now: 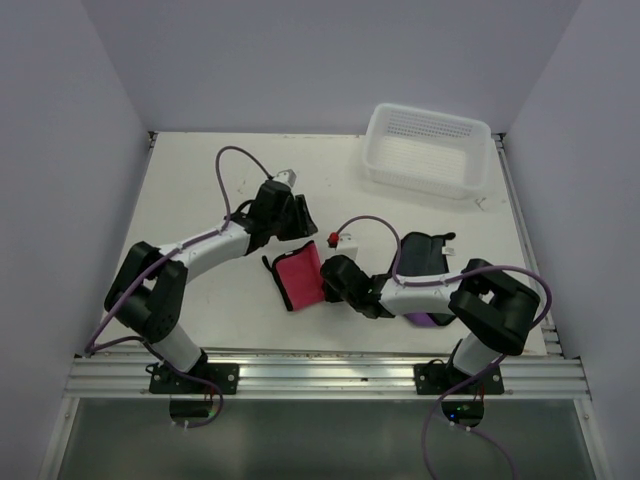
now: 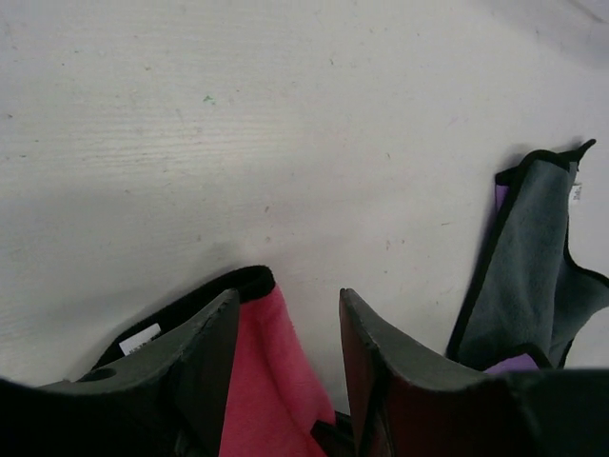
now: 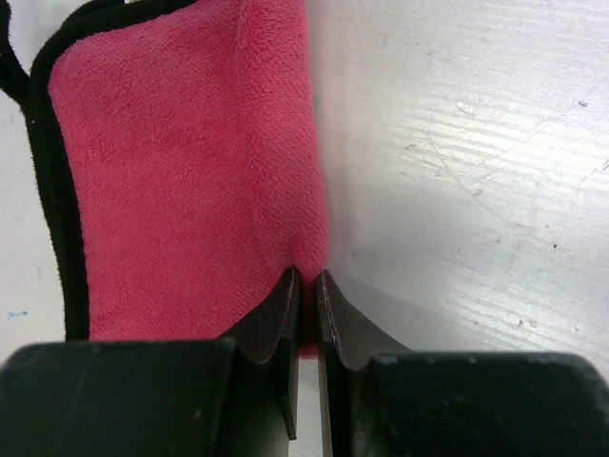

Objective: Roll the towels
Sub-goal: Roll the towel

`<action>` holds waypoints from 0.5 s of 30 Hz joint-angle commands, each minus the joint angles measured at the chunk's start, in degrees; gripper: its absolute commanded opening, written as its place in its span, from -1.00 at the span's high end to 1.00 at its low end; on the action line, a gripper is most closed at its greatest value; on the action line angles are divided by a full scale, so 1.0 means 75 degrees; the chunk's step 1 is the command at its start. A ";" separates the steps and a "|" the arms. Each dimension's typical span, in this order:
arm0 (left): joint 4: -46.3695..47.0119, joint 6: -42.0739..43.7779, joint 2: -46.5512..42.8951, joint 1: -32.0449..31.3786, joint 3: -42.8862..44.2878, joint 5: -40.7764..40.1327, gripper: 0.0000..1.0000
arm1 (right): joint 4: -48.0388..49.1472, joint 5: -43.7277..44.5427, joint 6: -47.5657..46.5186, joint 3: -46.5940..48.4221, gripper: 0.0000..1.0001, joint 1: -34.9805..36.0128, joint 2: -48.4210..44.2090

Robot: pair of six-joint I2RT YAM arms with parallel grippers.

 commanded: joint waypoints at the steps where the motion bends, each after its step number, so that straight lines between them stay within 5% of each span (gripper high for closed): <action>1: -0.0376 -0.0029 -0.0001 -0.0166 0.0603 0.0446 -0.01 | -0.0893 0.0435 -0.0203 -0.0204 1.00 0.0031 0.0062; 15: -0.1056 0.0053 0.1043 -0.0905 0.1296 0.0564 -0.01 | -0.0752 0.0482 -0.0051 -0.0297 1.00 0.0113 0.0155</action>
